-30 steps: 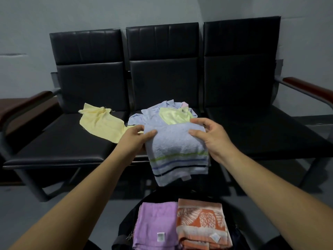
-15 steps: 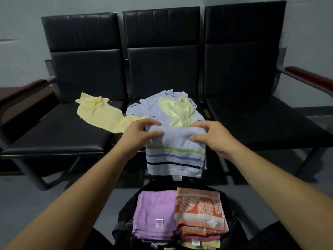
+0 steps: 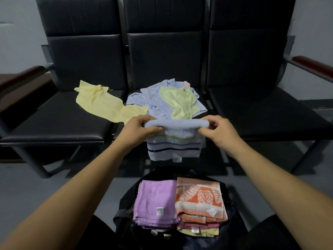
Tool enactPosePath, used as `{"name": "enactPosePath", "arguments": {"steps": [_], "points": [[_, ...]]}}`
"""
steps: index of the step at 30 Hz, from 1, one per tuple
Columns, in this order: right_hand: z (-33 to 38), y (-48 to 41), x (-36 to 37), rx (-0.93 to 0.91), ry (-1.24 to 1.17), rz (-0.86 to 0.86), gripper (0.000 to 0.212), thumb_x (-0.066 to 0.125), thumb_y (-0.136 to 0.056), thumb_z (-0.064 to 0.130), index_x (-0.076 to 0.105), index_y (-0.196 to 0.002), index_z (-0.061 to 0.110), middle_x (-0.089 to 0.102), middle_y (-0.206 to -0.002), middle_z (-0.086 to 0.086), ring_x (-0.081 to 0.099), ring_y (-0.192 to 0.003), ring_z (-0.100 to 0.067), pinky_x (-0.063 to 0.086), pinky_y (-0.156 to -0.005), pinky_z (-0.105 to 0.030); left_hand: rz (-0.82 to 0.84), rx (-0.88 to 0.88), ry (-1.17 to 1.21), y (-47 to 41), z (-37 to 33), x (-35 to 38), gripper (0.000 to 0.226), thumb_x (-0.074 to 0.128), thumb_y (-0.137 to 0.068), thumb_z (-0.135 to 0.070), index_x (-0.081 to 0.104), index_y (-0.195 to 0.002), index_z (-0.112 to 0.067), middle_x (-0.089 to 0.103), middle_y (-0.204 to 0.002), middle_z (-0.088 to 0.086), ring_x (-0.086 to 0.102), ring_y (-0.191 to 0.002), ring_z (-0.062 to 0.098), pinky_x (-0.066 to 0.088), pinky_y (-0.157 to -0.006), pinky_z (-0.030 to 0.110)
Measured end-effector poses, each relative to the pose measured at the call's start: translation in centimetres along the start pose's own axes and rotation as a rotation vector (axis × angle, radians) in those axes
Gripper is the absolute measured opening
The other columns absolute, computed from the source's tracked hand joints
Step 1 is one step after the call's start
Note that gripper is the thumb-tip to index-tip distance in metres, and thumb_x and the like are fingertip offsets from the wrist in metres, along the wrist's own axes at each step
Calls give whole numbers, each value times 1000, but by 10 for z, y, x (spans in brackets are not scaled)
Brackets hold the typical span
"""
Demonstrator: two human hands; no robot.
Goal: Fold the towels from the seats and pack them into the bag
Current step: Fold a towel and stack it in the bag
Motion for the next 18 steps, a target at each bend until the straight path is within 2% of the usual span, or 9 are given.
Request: {"name": "enactPosePath", "arguments": {"steps": [2, 5, 7, 9, 11, 13, 16, 18], "points": [[-1, -2, 2, 100, -312, 3, 11, 72, -87, 14, 75, -97, 12, 71, -100, -18, 66, -89, -18, 51, -83, -33, 6, -9, 134, 2, 4, -1, 14, 77, -87, -21, 72, -89, -7, 67, -75, -19, 62, -71, -2, 51, -66, 18], [-1, -2, 18, 283, -704, 37, 11, 60, -97, 6, 70, -92, 9, 75, -83, -5, 71, -79, -16, 59, -76, -32, 52, -49, 345, 1, 9, 5, 9, 68, -94, -22, 65, -89, -15, 69, -80, -9, 66, -75, 8, 51, -65, 18], [-8, -3, 32, 369, -732, 2, 21, 57, -99, 8, 65, -80, 13, 71, -71, 0, 68, -68, -14, 57, -67, -30, 27, -74, 378, -3, 15, 8, 14, 65, -97, -27, 61, -87, -19, 67, -77, -9, 64, -71, 9, 50, -63, 20], [-16, -2, 48, 461, -727, -36, 20, 60, -98, 12, 65, -79, 12, 70, -71, -3, 67, -67, -17, 54, -71, -35, -11, -128, 368, -7, 28, 11, 21, 68, -94, -39, 60, -88, -21, 69, -81, -7, 65, -75, 12, 52, -68, 27], [-30, 1, 65, 572, -746, -75, 14, 61, -98, 13, 68, -87, 8, 72, -80, -10, 69, -72, -23, 55, -80, -42, -30, -209, 383, -8, 47, 16, 25, 70, -91, -43, 64, -96, -19, 75, -93, -3, 71, -87, 19, 57, -79, 35], [-46, 5, 83, 675, -772, -94, 13, 61, -98, 14, 70, -95, 5, 73, -89, -16, 70, -77, -28, 57, -84, -47, 59, -346, 483, -2, 71, 26, 21, 70, -94, -27, 68, -105, -9, 77, -101, 7, 73, -95, 26, 60, -84, 39], [-73, 15, 110, 823, -738, -84, 17, 61, -99, 16, 70, -100, 2, 73, -88, -17, 70, -72, -28, 59, -67, -39, 228, -547, 492, 13, 113, 41, 26, 72, -87, -9, 68, -110, 3, 73, -110, 20, 72, -99, 32, 59, -89, 42], [-91, 23, 127, 905, -681, -55, 17, 60, -98, 13, 69, -100, -1, 72, -80, -16, 70, -67, -28, 57, -58, -34, 228, -613, 483, 24, 139, 47, 25, 71, -90, -11, 68, -113, -2, 73, -113, 18, 72, -99, 30, 58, -92, 46]]}}
Point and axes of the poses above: each hand's wrist, its own y-axis away from the middle knuckle, its own x-axis out of the palm, z = x × y, the point moved 3 cm from there along -y, towards the middle knuckle
